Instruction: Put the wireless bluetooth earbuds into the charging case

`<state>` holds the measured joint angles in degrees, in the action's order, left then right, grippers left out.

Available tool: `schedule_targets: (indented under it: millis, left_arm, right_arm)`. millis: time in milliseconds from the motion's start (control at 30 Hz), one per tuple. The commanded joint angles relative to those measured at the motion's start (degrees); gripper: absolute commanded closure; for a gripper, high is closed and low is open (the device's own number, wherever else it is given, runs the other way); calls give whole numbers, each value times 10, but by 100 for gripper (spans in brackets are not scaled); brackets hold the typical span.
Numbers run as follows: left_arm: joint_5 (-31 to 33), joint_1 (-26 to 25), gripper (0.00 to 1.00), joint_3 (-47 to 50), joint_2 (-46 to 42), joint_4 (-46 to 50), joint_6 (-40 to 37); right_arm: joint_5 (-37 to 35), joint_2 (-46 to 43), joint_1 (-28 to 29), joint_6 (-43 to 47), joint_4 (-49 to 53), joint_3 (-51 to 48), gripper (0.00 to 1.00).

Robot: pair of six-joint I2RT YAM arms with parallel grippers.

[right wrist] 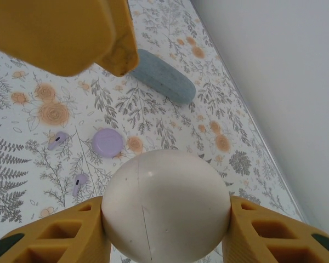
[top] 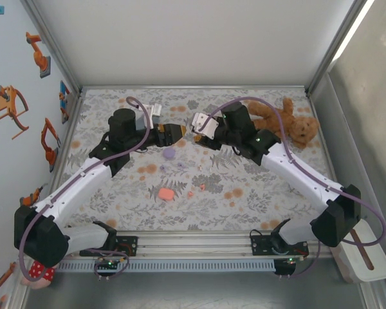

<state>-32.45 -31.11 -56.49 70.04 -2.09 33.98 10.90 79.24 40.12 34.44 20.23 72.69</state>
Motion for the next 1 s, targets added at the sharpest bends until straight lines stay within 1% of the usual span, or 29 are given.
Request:
schedule_targets:
  millis: [0, 167, 367, 567, 700, 900, 967]
  left_arm:
    - [-13, -10, 26, -33, 10, 2, 0]
    - [-13, -25, 29, -48, 30, 21, -12]
    - [-15, -34, 36, -69, 53, 42, -25]
    - [-18, -40, 43, -77, 70, 40, -25]
    - [-22, -44, 51, -80, 79, 33, -17]
    - [-24, -45, 73, -81, 83, 29, -13]
    - [-24, -46, 78, -80, 83, 29, -12]
  right_arm:
    - [-17, -19, 12, 16, -8, -4, 60]
    - [-33, -18, 25, 27, -5, -3, 60]
    - [-39, -22, 35, 32, -4, -1, 60]
    - [-43, -23, 43, 33, 0, 0, 60]
    - [-47, -21, 48, 37, 2, 2, 60]
    - [-67, -15, 53, 45, 6, 7, 60]
    - [-69, -14, 52, 45, 6, 6, 59]
